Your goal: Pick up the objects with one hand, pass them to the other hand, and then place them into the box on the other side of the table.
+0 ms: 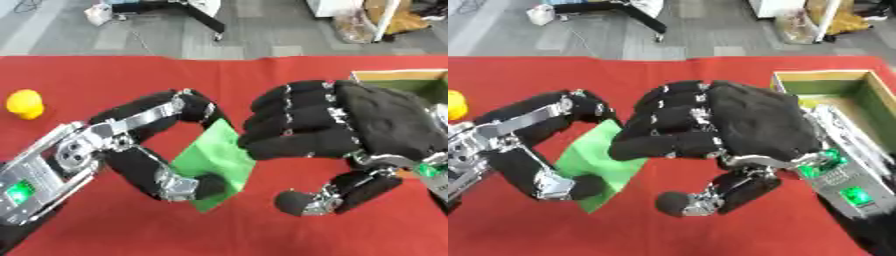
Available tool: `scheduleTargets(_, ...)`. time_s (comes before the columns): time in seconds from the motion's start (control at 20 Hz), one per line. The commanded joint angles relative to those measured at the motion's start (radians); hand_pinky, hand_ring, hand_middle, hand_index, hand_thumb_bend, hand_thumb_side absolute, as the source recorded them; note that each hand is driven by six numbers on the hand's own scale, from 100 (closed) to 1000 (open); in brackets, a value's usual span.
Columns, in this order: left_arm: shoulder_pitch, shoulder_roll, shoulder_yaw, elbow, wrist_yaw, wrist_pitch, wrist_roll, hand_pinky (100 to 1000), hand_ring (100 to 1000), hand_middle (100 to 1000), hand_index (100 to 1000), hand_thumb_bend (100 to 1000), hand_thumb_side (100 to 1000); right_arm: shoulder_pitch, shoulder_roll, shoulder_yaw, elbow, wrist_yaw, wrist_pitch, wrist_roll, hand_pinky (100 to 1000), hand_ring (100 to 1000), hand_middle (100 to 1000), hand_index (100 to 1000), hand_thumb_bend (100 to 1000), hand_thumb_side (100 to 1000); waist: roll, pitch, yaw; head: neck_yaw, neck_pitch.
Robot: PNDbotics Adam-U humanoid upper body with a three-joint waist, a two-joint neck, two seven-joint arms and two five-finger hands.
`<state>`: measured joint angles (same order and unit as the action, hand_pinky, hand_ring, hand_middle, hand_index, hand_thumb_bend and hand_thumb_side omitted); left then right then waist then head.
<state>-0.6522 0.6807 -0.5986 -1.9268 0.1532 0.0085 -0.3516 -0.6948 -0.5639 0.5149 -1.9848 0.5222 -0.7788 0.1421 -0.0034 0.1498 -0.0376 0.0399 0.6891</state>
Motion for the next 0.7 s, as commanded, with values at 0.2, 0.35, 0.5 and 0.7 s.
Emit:
scheduleTargets(0.2, -0.063, 0.006, -0.042, 0.034, -0.098, 0.002, -0.055, 667, 490, 429, 556, 100, 279, -0.020, -0.007, -0.010, -0.015, 0.043, -0.013, -0.006, 788, 764, 782, 982, 279, 330, 0.002, -0.017, -0.001, -0.001, 0.007)
scheduleTargets(0.35, -0.098, -0.010, -0.068, 0.046, -0.131, 0.007, -0.081, 668, 492, 431, 559, 100, 272, -0.024, -0.005, -0.008, -0.015, 0.071, -0.023, 0.001, 799, 776, 789, 987, 313, 372, 0.002, -0.018, 0.001, -0.002, 0.010)
scheduleTargets(0.5, -0.127, -0.026, -0.090, 0.053, -0.156, 0.014, -0.107, 668, 493, 434, 563, 100, 267, -0.026, -0.005, -0.006, -0.015, 0.097, -0.032, 0.004, 812, 789, 799, 992, 310, 397, 0.001, -0.020, 0.003, -0.003, 0.012)
scheduleTargets(0.7, -0.152, -0.046, -0.109, 0.059, -0.182, 0.022, -0.133, 669, 496, 438, 568, 100, 262, -0.025, -0.004, 0.000, -0.015, 0.128, -0.041, 0.010, 828, 804, 811, 1000, 306, 422, 0.001, -0.022, 0.005, -0.002, 0.013)
